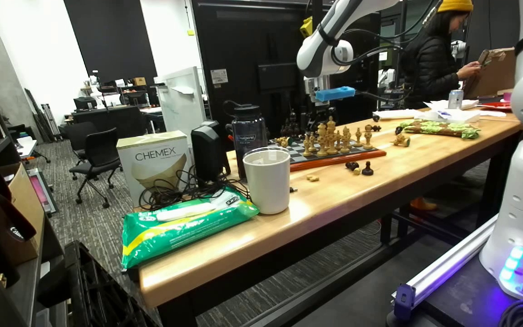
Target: Push one beige chess piece on the chess board backwards
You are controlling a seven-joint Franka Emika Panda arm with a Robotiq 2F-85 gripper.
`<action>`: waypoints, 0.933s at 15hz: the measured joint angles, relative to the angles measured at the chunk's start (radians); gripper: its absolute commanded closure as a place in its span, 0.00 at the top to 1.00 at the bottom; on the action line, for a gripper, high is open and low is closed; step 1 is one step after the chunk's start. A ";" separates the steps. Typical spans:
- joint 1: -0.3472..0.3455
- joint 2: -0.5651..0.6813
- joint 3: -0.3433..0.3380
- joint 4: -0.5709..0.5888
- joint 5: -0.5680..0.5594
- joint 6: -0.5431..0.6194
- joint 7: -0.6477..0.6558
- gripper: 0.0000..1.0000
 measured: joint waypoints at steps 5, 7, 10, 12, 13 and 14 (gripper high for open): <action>0.000 0.013 0.000 0.001 0.011 0.000 0.000 1.00; 0.000 0.015 0.000 0.002 0.012 0.000 0.000 1.00; 0.000 0.016 0.000 0.004 0.013 -0.006 -0.001 1.00; 0.000 0.016 0.000 0.007 0.013 -0.016 -0.002 1.00; 0.000 0.016 0.000 0.009 0.013 -0.022 -0.002 1.00; 0.000 0.016 0.000 0.010 0.014 -0.027 -0.006 1.00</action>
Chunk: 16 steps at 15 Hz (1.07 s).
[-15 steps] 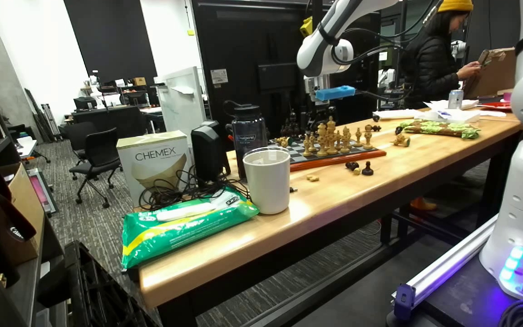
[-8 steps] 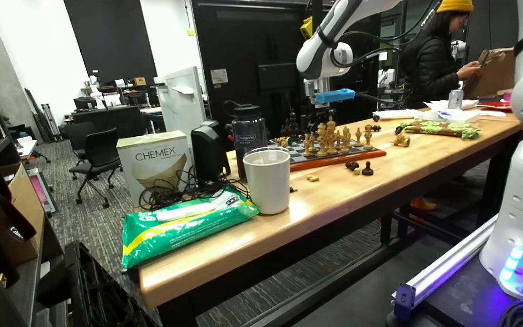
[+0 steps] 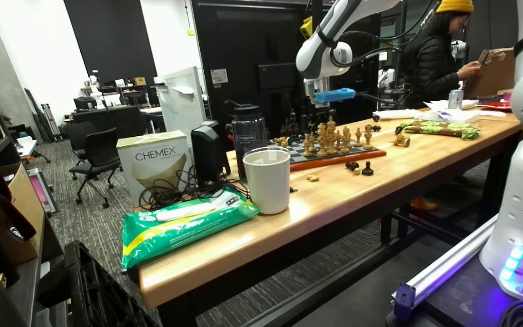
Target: Push one beige chess piece on the chess board backwards
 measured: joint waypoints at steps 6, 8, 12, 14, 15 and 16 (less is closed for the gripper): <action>-0.003 0.000 0.006 0.000 0.048 -0.007 -0.094 1.00; -0.003 0.000 0.006 0.001 0.059 -0.009 -0.122 1.00; -0.004 0.000 0.006 0.002 0.063 -0.018 -0.155 1.00; -0.006 0.000 0.006 0.003 0.063 -0.020 -0.170 1.00; -0.006 0.000 0.006 0.003 0.063 -0.022 -0.175 1.00; -0.007 0.000 0.006 0.004 0.063 -0.026 -0.180 1.00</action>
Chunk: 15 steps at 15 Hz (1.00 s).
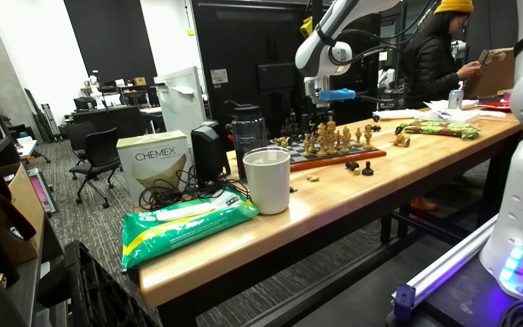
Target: Push one beige chess piece on the chess board backwards
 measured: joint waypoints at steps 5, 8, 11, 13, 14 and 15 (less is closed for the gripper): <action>-0.002 0.000 0.000 0.007 0.000 -0.026 -0.011 1.00; -0.007 0.000 0.000 0.008 0.000 -0.037 -0.011 1.00; -0.014 0.001 0.000 0.008 0.000 -0.046 -0.012 1.00; -0.016 0.001 0.000 0.008 0.000 -0.046 -0.012 1.00; -0.017 0.001 0.000 0.008 0.000 -0.047 -0.012 1.00; -0.017 0.001 0.000 0.009 0.000 -0.047 -0.012 1.00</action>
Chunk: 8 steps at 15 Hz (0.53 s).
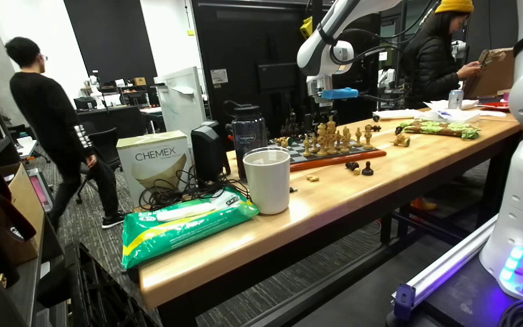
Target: Push one beige chess piece on the chess board backwards
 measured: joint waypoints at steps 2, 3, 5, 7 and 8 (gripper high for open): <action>0.000 0.001 0.000 0.004 0.000 -0.002 0.000 1.00; 0.000 0.002 0.000 0.007 0.000 -0.004 0.000 1.00; 0.000 0.004 0.000 0.011 0.000 -0.009 0.000 1.00; 0.000 0.004 0.000 0.012 0.000 -0.013 -0.001 1.00; -0.001 0.004 0.000 0.012 0.000 -0.015 -0.001 1.00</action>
